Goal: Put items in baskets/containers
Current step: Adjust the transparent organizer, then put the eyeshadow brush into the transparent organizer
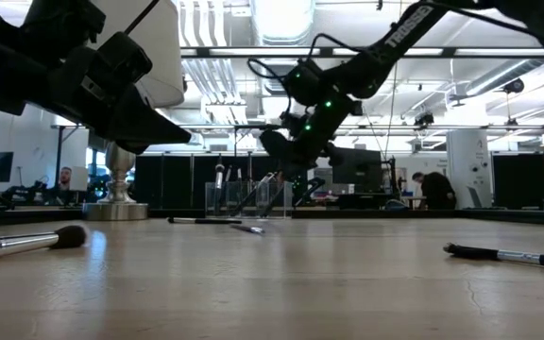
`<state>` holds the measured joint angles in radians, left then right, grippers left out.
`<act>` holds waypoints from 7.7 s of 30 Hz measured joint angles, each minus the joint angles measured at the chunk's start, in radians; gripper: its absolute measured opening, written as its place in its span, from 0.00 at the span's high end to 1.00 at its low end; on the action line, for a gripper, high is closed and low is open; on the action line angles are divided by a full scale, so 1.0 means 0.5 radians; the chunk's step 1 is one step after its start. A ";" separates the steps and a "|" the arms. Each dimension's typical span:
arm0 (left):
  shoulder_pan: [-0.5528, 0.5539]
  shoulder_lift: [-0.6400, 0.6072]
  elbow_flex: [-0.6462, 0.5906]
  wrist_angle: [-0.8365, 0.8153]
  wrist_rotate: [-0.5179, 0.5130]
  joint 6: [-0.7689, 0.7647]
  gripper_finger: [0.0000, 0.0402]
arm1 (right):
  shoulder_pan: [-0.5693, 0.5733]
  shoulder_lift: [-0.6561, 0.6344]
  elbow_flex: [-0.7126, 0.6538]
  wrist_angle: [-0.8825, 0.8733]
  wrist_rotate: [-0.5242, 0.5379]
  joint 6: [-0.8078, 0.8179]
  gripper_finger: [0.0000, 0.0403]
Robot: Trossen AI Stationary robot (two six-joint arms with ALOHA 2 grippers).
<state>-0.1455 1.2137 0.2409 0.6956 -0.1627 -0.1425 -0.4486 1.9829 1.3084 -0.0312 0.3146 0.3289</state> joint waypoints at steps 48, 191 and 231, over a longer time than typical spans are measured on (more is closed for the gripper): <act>0.000 0.000 0.000 -0.034 0.000 0.014 1.00 | -0.266 0.078 0.325 -0.769 0.132 -0.563 0.98; 0.314 1.314 1.759 -1.934 0.426 0.761 1.00 | 1.164 -1.310 -1.589 0.521 0.718 -0.291 0.98; 0.424 0.214 0.391 0.824 -0.196 0.404 1.00 | 1.145 -0.781 -1.766 2.278 0.206 -0.706 0.98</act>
<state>0.0662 1.3205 0.4364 1.1076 -0.2607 0.0596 0.1242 1.5925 0.4254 1.1080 0.4176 -0.0241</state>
